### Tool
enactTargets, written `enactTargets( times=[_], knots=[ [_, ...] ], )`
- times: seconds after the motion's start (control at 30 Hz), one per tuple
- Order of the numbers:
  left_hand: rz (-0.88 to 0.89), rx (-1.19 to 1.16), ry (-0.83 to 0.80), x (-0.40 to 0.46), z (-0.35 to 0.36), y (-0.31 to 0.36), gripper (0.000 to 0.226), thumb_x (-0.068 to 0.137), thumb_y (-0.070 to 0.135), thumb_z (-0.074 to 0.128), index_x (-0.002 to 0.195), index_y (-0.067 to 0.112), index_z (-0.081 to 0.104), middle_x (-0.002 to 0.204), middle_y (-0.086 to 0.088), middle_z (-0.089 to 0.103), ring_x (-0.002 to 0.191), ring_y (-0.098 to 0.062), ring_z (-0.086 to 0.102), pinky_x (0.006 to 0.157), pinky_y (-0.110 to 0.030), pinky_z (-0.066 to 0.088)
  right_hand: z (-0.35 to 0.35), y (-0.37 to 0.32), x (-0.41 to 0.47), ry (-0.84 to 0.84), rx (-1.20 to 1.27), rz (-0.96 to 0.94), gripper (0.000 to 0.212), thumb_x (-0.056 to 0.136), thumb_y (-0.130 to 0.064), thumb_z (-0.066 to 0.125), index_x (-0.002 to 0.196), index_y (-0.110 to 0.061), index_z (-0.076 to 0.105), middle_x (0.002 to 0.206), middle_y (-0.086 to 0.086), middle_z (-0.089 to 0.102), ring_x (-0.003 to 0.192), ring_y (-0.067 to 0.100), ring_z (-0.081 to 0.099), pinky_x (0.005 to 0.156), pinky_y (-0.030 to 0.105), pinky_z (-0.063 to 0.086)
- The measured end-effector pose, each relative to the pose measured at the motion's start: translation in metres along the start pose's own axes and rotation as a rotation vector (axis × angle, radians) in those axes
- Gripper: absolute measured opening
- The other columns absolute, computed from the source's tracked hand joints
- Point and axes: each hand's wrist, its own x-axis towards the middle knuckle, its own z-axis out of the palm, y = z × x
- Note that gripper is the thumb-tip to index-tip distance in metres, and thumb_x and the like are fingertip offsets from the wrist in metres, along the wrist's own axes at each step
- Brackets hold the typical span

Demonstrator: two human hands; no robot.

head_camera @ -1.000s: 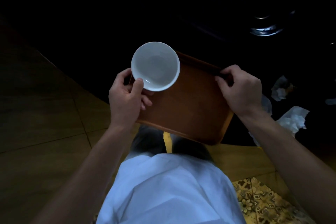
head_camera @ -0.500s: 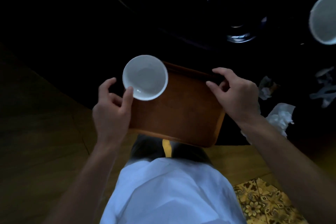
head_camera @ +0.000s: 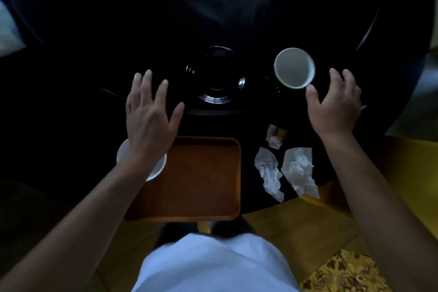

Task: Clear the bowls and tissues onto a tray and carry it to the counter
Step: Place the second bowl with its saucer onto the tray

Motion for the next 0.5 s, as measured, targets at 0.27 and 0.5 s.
enactTargets(
  times=[0.27, 0.5],
  knots=[
    [-0.058, 0.095, -0.131, 0.062, 0.036, 0.017, 0.056, 0.101, 0.052, 0.050, 0.141, 0.014, 0.058, 0.146, -0.017, 0.047, 0.135, -0.038, 0.040, 0.107, -0.050, 0.036, 0.013, -0.008, 0.023, -0.217, 0.184, 0.195, 0.069, 0.092, -0.068, 0.046, 0.123, -0.007, 0.059, 0.121, 0.020, 0.065, 0.111, 0.040, 0.061, 0.086, 0.043, 0.047],
    [-0.268, -0.132, -0.208, 0.074, 0.034, 0.024, 0.044, 0.099, 0.048, 0.056, 0.133, 0.020, 0.063, 0.111, -0.011, 0.068, 0.109, -0.032, 0.061, 0.088, -0.043, 0.048, 0.027, -0.026, 0.010, -0.328, 0.734, 0.510, 0.056, 0.081, -0.065, 0.066, 0.078, -0.010, 0.068, 0.071, 0.005, 0.067, 0.055, 0.018, 0.059, 0.053, 0.031, 0.044]
  ],
)
